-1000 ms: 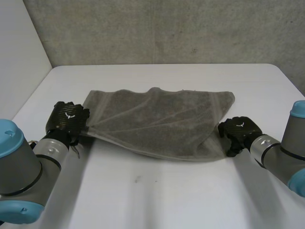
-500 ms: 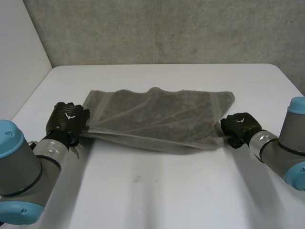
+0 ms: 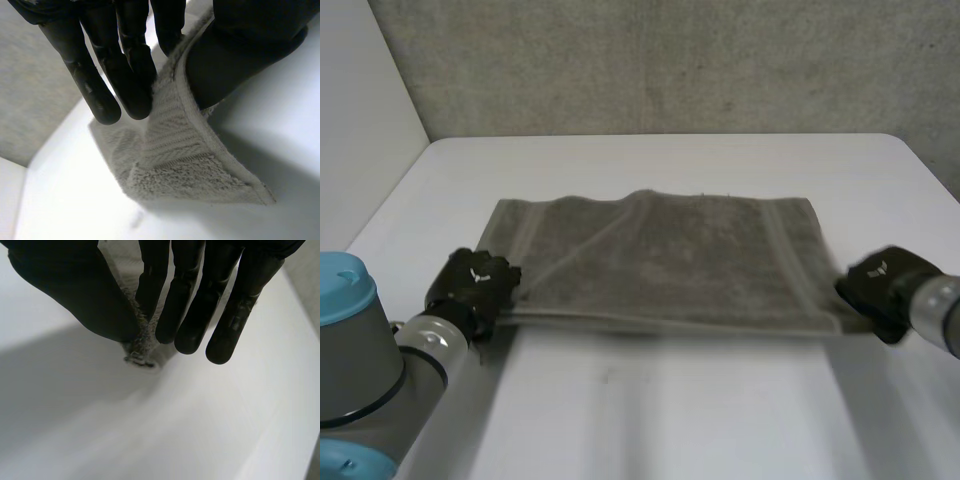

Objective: Fold the laundry

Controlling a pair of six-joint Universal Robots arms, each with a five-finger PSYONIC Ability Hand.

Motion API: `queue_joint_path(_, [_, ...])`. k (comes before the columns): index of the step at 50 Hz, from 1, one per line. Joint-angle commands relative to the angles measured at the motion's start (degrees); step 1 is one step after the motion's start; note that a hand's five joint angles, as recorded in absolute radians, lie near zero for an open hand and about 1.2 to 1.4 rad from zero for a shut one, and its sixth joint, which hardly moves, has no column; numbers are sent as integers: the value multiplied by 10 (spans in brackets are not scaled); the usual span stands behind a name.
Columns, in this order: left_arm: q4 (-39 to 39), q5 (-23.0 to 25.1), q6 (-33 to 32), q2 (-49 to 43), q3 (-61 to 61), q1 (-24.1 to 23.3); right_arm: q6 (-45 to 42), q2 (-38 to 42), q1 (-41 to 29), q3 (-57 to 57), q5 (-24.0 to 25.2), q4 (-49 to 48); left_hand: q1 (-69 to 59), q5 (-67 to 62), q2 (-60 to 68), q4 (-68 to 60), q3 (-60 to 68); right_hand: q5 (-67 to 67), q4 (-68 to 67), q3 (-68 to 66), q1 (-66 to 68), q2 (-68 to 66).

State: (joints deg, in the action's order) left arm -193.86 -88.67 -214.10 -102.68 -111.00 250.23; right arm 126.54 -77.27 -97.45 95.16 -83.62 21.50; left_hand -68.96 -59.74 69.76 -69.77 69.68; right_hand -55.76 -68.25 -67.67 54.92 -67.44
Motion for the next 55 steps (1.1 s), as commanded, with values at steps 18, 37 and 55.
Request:
queue_joint_path(18, [125, 1, -15, 16, 63, -38, -125, -57, 25, 53, -31, -6, -110, -103, 102, -102, 103, -142, -118, -123, 251, -126])
queue_joint_path(37, [-42, 3, -165, -302, 366, -36, -57, 247, -77, -202, -106, -242, -110, -103, 102, -102, 103, -142, -118, -123, 251, -126])
queue_joint_path(55, [-85, 40, -164, -395, 448, -33, -98, 352, -99, -296, -135, -357, 149, 157, -157, 157, -156, 452, 477, 472, -344, 469])
